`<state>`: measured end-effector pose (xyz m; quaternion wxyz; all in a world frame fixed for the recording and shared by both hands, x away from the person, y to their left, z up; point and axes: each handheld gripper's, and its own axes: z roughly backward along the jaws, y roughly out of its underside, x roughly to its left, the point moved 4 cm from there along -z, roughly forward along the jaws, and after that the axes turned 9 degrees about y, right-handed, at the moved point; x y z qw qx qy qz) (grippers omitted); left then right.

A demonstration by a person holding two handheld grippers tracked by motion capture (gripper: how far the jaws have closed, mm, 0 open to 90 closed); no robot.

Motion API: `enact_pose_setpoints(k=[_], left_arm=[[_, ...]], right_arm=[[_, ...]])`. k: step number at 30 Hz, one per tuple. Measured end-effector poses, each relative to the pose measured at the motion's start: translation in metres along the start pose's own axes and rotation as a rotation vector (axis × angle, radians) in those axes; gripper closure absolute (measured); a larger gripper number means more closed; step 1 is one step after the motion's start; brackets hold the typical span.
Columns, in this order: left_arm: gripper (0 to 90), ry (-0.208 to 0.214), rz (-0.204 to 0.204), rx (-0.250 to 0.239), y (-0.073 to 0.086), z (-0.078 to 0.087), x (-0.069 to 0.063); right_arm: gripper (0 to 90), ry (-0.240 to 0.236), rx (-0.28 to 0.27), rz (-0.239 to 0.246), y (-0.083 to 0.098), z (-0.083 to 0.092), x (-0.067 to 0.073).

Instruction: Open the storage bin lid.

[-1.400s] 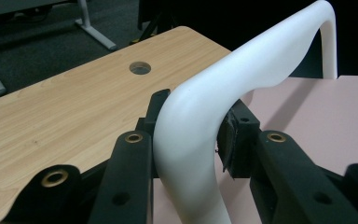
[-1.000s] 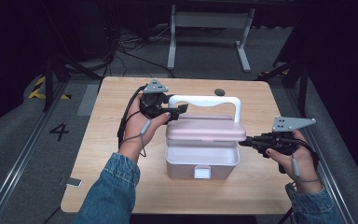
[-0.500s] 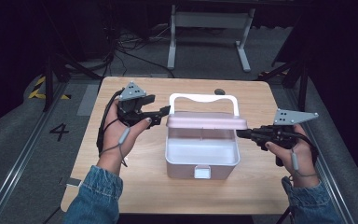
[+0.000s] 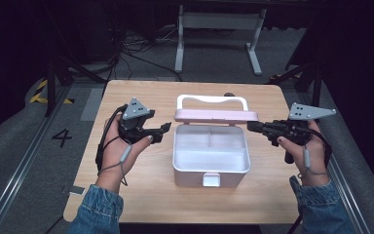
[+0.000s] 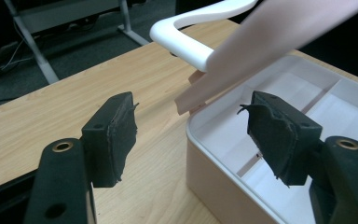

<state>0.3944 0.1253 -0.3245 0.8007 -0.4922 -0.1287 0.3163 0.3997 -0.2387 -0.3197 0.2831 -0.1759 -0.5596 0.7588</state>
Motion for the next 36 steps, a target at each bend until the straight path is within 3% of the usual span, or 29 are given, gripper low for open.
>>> enact_pose_setpoints(k=[2,9,16,23,27,31,36], left_arm=[[33.2,0.021,0.004,-0.013,0.001,-0.002,0.0],[27.9,0.07,-0.049,-0.049,0.0,-0.02,-0.001],[25.9,0.102,-0.08,-0.109,-0.013,-0.041,-0.003],[29.0,0.11,-0.063,-0.168,-0.023,-0.051,-0.001],[29.4,0.108,-0.055,-0.175,-0.024,-0.054,0.0],[29.2,0.112,-0.072,-0.16,-0.026,-0.056,-0.001],[31.5,0.097,-0.067,-0.196,-0.034,-0.056,0.001]], right_arm=[[90.0,0.002,-0.008,-0.005,-0.001,-0.001,-0.002],[90.0,0.024,-0.047,-0.03,-0.005,0.001,-0.012],[90.0,0.035,-0.059,-0.035,-0.007,-0.002,-0.015],[90.0,0.023,-0.066,-0.041,-0.009,-0.004,-0.018],[90.0,0.022,-0.07,-0.046,-0.009,-0.008,-0.02],[89.3,0.035,-0.073,-0.038,-0.01,-0.01,-0.021],[86.2,0.045,-0.069,-0.038,-0.008,-0.009,-0.023]])
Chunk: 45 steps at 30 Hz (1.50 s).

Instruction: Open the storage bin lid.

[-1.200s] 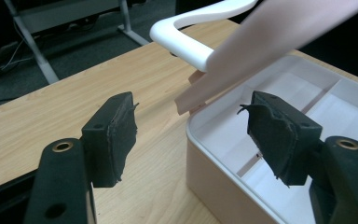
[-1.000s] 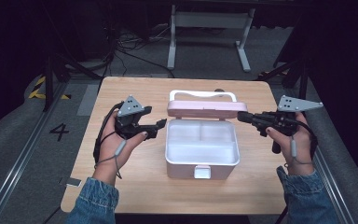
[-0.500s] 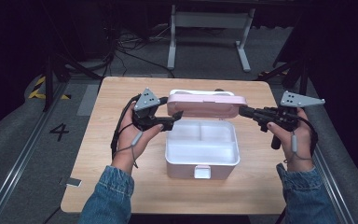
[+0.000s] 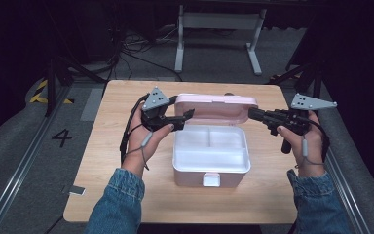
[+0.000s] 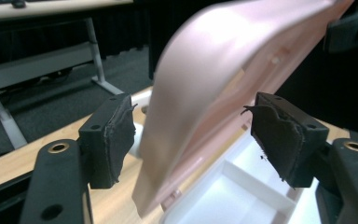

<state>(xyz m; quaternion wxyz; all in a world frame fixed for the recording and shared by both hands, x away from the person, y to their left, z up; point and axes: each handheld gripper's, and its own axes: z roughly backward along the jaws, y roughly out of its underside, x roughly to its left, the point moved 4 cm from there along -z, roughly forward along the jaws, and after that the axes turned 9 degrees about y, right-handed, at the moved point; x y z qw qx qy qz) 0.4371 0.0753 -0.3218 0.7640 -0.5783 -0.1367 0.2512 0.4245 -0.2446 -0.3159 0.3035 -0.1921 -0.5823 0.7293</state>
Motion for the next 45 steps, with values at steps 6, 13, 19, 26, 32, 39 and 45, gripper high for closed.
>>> enact_pose_setpoints(k=[6,13,19,26,32,39,45], left_arm=[[48.6,0.022,-0.01,-0.035,-0.004,-0.002,0.005],[59.4,0.004,-0.029,-0.023,-0.005,-0.001,0.006],[63.8,0.0,-0.02,-0.015,-0.008,-0.001,0.009],[64.8,-0.037,-0.039,-0.01,-0.012,-0.006,0.014],[65.4,-0.062,-0.018,-0.017,-0.014,-0.014,0.023],[66.2,-0.065,0.019,-0.026,-0.016,-0.021,0.035],[65.3,-0.095,0.024,0.003,-0.018,-0.032,0.047]], right_arm=[[84.0,-0.004,-0.011,-0.004,-0.001,0.008,-0.001],[81.0,-0.001,-0.006,-0.017,0.001,0.014,-0.003],[76.8,0.007,-0.004,-0.02,0.002,0.026,0.0],[74.4,0.048,0.038,0.005,0.01,0.041,-0.002],[74.0,0.105,0.044,-0.013,0.018,0.063,-0.011],[73.2,0.171,0.059,-0.028,0.03,0.084,-0.018],[72.5,0.206,0.076,-0.04,0.038,0.098,-0.02]])
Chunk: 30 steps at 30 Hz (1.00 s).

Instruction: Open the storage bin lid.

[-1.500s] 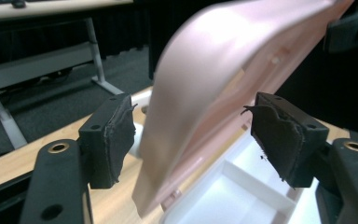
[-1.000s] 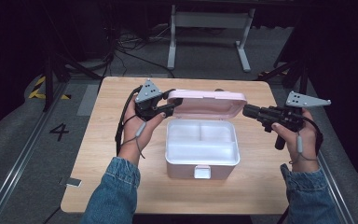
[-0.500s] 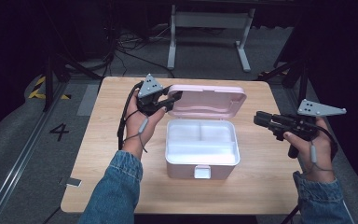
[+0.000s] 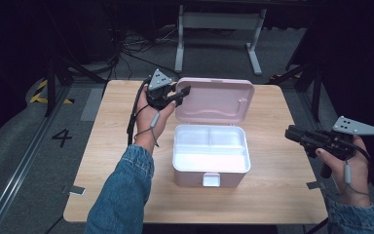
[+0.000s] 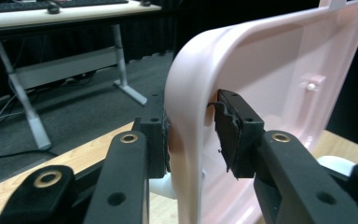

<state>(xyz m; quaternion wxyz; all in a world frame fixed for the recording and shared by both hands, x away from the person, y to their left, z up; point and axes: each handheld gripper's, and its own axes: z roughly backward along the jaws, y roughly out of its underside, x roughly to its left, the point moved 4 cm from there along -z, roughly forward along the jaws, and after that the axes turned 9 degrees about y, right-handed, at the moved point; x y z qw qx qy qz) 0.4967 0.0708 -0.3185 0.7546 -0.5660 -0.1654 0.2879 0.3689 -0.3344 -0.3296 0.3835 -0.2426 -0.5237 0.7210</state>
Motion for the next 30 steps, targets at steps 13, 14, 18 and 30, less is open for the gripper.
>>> enact_pose_setpoints(k=[13,14,18,30], left_arm=[[59.5,-0.006,0.054,0.037,0.002,-0.023,0.02],[58.5,-0.006,0.054,0.037,0.002,-0.023,0.02],[54.2,-0.017,0.066,0.043,0.005,-0.032,0.024],[47.5,-0.007,0.135,0.05,0.018,-0.055,0.041]], right_arm=[[71.3,0.042,0.019,-0.011,0.011,0.011,-0.004],[70.7,0.046,0.02,-0.011,0.012,0.012,-0.005],[69.9,0.06,0.026,-0.014,0.015,0.013,-0.006],[68.7,0.092,0.032,-0.035,0.023,0.022,-0.012]])
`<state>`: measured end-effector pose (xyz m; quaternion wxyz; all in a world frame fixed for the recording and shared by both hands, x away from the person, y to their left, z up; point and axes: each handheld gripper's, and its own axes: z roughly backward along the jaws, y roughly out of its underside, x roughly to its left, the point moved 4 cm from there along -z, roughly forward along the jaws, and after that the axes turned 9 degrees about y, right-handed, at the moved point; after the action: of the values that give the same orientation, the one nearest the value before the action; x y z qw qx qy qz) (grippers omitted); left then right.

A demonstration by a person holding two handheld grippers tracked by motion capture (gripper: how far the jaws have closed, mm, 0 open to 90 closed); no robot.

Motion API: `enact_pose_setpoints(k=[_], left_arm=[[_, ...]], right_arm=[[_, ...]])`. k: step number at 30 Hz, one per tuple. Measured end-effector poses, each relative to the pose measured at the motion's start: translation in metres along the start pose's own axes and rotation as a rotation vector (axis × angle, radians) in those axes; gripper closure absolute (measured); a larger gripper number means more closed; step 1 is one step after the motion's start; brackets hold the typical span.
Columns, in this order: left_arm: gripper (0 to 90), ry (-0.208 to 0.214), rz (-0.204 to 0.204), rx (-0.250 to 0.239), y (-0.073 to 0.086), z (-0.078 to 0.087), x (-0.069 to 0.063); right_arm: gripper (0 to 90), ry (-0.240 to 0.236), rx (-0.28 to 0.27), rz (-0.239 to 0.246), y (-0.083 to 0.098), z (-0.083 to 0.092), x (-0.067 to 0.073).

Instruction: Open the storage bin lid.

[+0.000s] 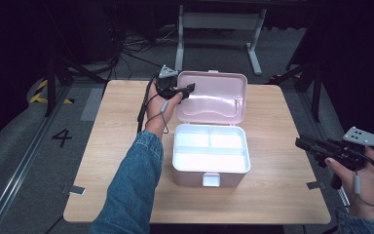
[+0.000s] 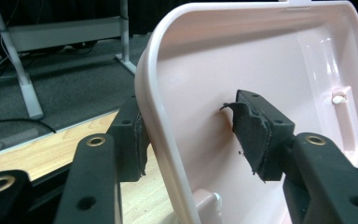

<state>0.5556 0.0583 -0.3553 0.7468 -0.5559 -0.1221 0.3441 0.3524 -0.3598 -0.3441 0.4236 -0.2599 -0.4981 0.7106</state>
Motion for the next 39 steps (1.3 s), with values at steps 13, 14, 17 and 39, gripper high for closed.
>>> enact_pose_setpoints(k=[13,14,17,39], left_arm=[[42.4,-0.005,0.032,0.055,0.009,-0.014,0.01],[42.5,-0.005,0.032,0.055,0.009,-0.014,0.01],[42.5,0.003,0.06,0.056,0.012,-0.016,0.012],[36.8,0.007,0.148,0.107,0.032,-0.032,0.02]], right_arm=[[68.1,-0.001,0.018,-0.006,0.003,-0.003,-0.001],[68.1,-0.001,0.018,-0.006,0.003,-0.003,-0.001],[67.6,-0.001,0.021,-0.006,0.003,-0.003,-0.001],[66.8,-0.004,0.031,-0.009,0.005,-0.005,-0.003]])
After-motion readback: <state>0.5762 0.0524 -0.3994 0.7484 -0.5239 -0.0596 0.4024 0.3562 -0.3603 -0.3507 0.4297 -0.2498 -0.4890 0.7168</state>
